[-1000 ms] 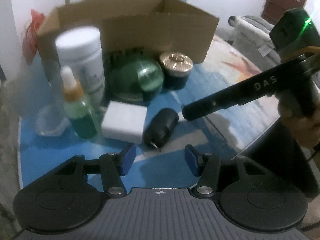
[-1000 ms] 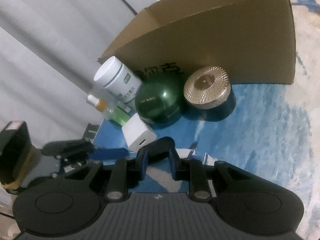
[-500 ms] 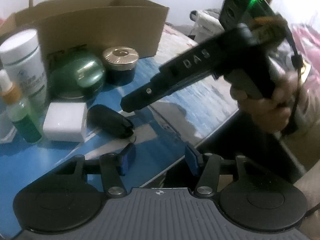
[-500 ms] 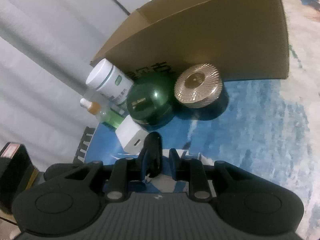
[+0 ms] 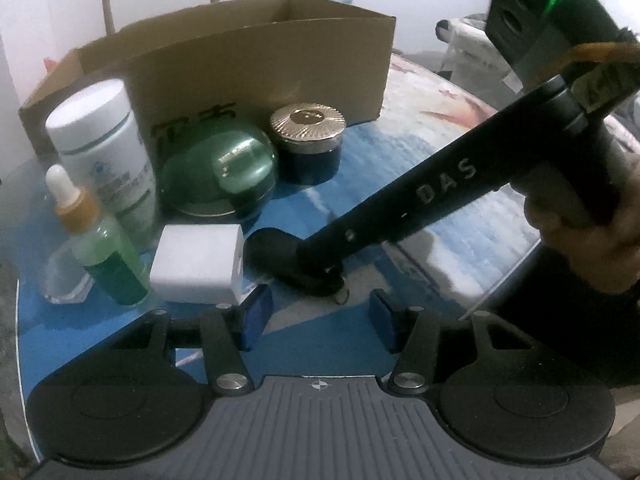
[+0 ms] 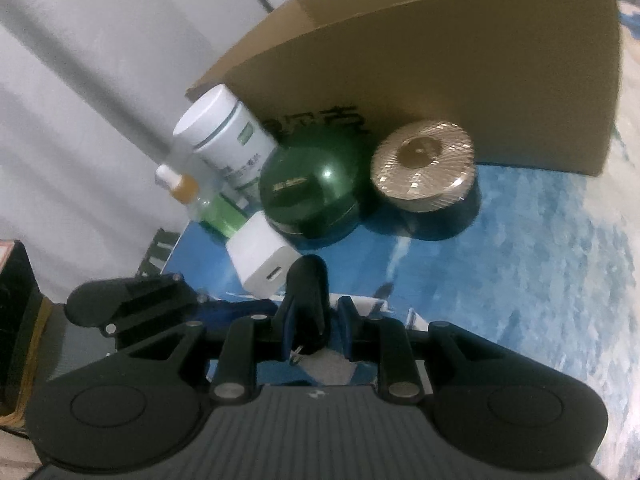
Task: Organize rigid objects
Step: 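Close the right gripper on the black cylinder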
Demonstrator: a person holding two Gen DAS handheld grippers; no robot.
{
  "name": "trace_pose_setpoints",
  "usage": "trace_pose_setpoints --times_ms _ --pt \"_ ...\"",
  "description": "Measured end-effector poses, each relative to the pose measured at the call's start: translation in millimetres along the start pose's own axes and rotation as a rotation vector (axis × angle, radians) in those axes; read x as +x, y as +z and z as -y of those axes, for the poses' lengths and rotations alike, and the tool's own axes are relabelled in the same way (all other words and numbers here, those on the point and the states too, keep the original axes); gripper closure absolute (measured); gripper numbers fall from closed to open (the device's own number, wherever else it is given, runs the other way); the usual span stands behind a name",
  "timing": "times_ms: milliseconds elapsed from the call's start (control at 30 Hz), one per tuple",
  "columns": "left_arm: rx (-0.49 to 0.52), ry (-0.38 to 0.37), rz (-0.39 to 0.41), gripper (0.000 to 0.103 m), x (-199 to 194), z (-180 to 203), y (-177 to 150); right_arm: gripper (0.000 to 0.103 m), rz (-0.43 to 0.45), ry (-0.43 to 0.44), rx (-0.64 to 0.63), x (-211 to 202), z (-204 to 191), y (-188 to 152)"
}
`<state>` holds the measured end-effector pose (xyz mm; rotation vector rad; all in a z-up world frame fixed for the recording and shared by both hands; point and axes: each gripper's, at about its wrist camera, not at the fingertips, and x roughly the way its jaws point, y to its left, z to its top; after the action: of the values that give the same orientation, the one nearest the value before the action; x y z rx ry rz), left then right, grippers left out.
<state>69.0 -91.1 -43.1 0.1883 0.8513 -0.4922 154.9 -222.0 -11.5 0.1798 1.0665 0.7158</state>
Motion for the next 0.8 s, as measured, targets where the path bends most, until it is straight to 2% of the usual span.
trace_pose_setpoints --times_ms 233,333,500,667,800 --pt "0.006 0.022 0.024 0.05 2.3 2.6 -0.2 0.077 -0.005 -0.058 -0.145 4.4 -23.5 -2.1" --pt "-0.003 0.029 0.044 0.05 4.8 1.9 -1.2 0.077 -0.004 -0.062 -0.159 3.9 -25.3 -3.1" --pt "-0.021 0.04 0.057 0.05 3.4 -0.3 -3.2 0.076 -0.017 0.06 -0.04 0.9 -7.8 -4.1" --pt "-0.019 0.042 0.059 0.051 2.5 0.4 -3.0 0.078 0.021 0.178 0.05 -3.5 4.5 -5.8" --pt "-0.018 0.057 0.061 0.065 1.9 0.5 -2.2 0.078 0.025 0.136 0.049 1.2 3.4 -5.0"
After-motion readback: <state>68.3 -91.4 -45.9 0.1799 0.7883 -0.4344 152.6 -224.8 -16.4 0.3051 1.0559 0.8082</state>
